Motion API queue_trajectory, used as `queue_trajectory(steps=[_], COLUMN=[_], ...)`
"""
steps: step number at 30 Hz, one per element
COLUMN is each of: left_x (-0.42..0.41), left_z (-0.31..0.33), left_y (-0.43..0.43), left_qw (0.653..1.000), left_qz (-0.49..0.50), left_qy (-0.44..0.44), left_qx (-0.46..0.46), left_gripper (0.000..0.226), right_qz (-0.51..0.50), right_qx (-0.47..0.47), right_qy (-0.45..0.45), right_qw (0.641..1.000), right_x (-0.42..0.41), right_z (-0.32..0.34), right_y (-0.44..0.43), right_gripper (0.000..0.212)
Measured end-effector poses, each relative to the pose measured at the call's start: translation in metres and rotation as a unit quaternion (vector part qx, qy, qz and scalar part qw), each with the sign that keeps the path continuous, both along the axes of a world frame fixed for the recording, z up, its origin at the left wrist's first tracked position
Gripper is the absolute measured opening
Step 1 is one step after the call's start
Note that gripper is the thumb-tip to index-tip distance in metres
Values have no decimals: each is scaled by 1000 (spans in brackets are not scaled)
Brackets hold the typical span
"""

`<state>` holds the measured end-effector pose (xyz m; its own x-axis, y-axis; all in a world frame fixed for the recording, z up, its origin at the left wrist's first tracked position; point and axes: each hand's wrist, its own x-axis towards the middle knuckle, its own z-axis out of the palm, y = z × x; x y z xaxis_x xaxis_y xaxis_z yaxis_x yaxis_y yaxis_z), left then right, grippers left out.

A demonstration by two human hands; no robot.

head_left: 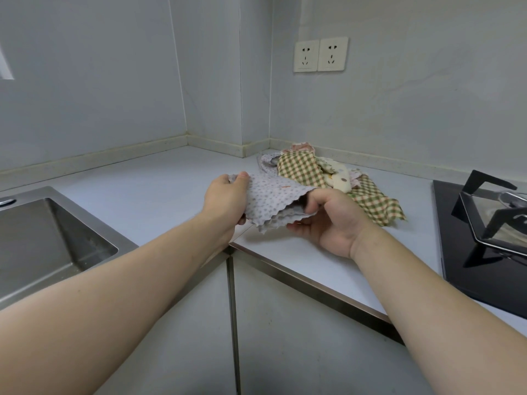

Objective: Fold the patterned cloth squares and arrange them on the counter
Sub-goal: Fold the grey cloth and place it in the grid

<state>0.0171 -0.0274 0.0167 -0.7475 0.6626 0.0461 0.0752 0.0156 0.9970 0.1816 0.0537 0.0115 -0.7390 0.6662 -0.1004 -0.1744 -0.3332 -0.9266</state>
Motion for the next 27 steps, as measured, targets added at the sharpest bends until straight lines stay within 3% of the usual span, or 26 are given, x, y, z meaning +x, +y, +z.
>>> queue_trajectory(steps=[2,4,7,10,14,21,23,27], left_x=[0,0,1,5,16,28,31,40], left_z=[2,3,3,4,7,4,1,-3], left_y=[-1,-1,-2,-4,-7,-10,-8,-6], left_qw=[1000,999,998,997,993,986,989,993], left_qz=[-14,-12,-15,-30,-55,-39,-38,-60], left_qy=[7,12,10,12,73,144,121,-48], left_qx=[13,32,55,75,77,75,79,86], left_gripper=[30,29,25,21,25,33,33,35], right_qz=[52,98,88,-64,-203,-310,-333,-350], right_qx=[-4,12,19,107,289,452,474,486], right_qy=[29,52,53,-37,-138,-172,-170,-169], right_qw=[998,994,994,992,925,818,797,783], right_x=[6,9,8,2,-7,-8,-9,-9], right_z=[1,2,3,5,3,1,0,0], right_y=[2,4,6,3,-2,-4,-6,-6], right_gripper=[71,78,67,46,64,41,37,31])
